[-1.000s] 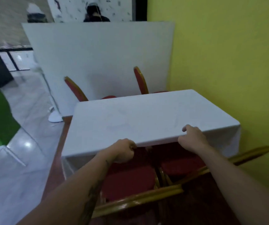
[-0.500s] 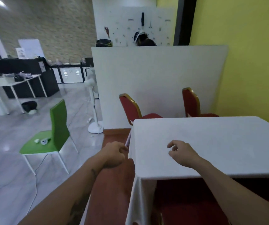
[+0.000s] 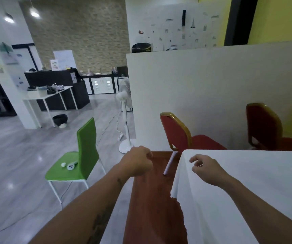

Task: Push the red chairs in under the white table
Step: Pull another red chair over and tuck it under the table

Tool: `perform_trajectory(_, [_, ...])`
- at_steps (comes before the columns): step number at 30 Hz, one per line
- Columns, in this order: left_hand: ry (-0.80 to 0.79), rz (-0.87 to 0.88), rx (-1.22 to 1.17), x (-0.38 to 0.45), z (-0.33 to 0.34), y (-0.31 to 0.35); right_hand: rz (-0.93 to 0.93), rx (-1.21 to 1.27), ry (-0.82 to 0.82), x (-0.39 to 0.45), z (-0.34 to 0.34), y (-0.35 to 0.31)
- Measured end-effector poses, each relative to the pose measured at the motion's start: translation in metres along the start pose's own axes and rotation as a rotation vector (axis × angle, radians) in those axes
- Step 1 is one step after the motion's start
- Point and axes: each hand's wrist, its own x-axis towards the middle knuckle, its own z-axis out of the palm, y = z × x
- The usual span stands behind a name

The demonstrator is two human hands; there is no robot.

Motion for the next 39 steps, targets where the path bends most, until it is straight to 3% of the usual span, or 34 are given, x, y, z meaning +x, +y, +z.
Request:
perform_trajectory(10, [0.011,-0.013,-0.178,0.222,-0.015,-0.037,0.039,-0.056,0.033,0.205,-0.022,-0.035])
perform_trajectory(18, [-0.051,-0.022,-0.537,0.408,0.017,-0.07,0.232,-0.16,0.008,0.348,0.012,-0.034])
perform_trajectory(24, [-0.198,-0.061,-0.628,0.531,0.045,-0.068,0.447,-0.208,0.014,0.414,0.026,-0.028])
perform_trajectory(29, [-0.405,-0.269,-0.801,0.6,0.083,-0.045,0.567,-0.211,0.036,0.457,0.031,-0.003])
perform_trajectory(34, [-0.533,-0.456,-0.969,0.652,0.122,-0.025,0.606,-0.152,-0.07,0.485,0.037,0.032])
perform_trajectory(39, [-0.349,-0.624,-1.018,0.686,0.147,-0.004,0.566,-0.342,-0.093,0.502,0.032,0.043])
